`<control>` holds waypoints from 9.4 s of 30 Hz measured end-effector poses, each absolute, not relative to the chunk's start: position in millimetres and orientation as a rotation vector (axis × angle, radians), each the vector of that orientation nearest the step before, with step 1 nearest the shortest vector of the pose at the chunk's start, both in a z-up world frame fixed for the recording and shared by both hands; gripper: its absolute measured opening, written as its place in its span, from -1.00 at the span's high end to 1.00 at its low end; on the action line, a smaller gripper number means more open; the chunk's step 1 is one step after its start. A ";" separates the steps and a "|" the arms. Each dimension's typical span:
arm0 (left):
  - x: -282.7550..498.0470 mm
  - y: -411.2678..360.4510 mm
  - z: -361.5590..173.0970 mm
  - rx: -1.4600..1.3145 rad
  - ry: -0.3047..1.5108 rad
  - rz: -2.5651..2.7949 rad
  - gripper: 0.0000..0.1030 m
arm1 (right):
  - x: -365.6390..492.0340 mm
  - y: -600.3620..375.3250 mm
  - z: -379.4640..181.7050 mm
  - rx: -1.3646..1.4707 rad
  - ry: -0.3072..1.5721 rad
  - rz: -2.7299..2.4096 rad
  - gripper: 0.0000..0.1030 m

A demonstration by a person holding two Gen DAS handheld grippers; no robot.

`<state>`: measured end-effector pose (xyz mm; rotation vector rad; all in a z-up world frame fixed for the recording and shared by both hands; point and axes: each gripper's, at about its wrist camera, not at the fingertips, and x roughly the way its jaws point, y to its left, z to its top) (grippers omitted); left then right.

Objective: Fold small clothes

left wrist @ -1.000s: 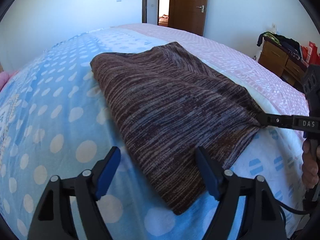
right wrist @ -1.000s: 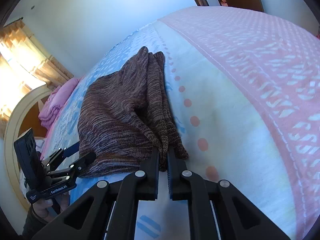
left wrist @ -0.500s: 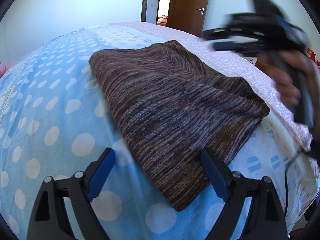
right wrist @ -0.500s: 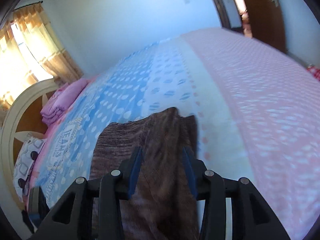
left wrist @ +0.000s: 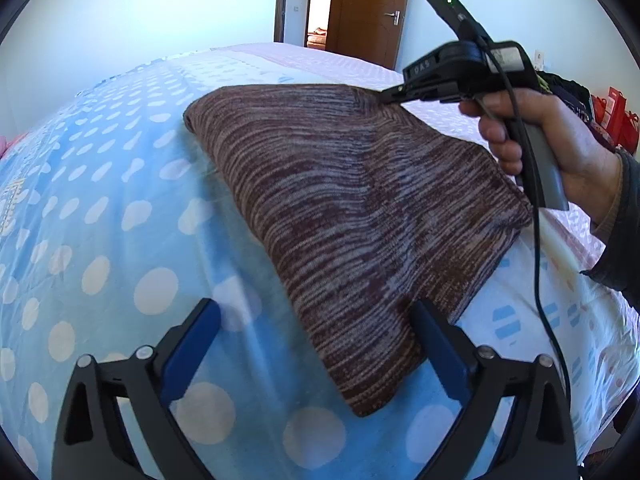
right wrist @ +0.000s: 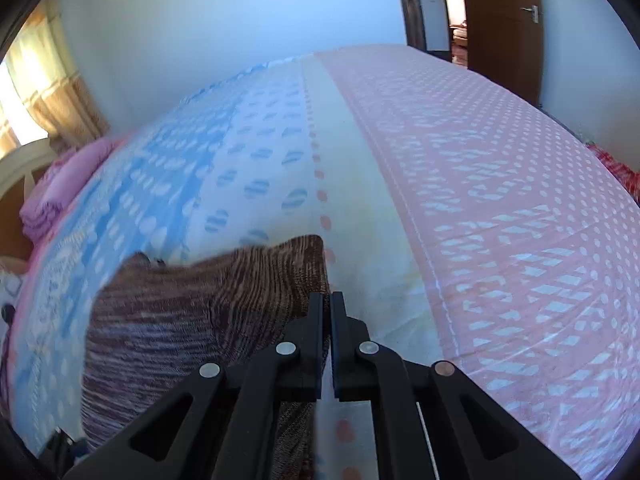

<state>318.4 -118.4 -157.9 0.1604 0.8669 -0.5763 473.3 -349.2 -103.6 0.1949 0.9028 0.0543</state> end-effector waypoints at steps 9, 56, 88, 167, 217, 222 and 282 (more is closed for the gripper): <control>321.9 -103.6 -153.7 0.097 0.850 -0.585 -0.93 | 388.4 -340.1 -58.5 0.213 0.747 0.243 0.60; 320.7 -62.8 -151.9 -0.159 0.833 -0.595 -1.00 | 405.7 -168.6 -132.6 -0.298 0.923 0.436 0.47; 375.6 -114.6 -155.5 -0.013 0.920 -0.478 -0.74 | 468.5 -353.5 -149.7 0.372 0.908 0.366 0.07; 225.2 55.8 -76.9 -0.078 0.787 -0.224 0.57 | 344.2 -114.6 -66.2 0.275 0.808 0.695 0.75; 199.8 186.6 -146.6 -0.166 0.830 0.035 0.33 | 411.1 83.1 -136.5 0.150 1.086 0.852 0.57; 191.9 178.4 -142.5 -0.089 0.802 0.080 -0.02 | 396.4 62.5 -136.4 0.187 1.076 0.868 0.36; 103.6 154.4 -58.8 -0.078 0.567 0.166 -0.93 | 163.8 -58.2 -23.1 0.046 0.588 0.618 -0.25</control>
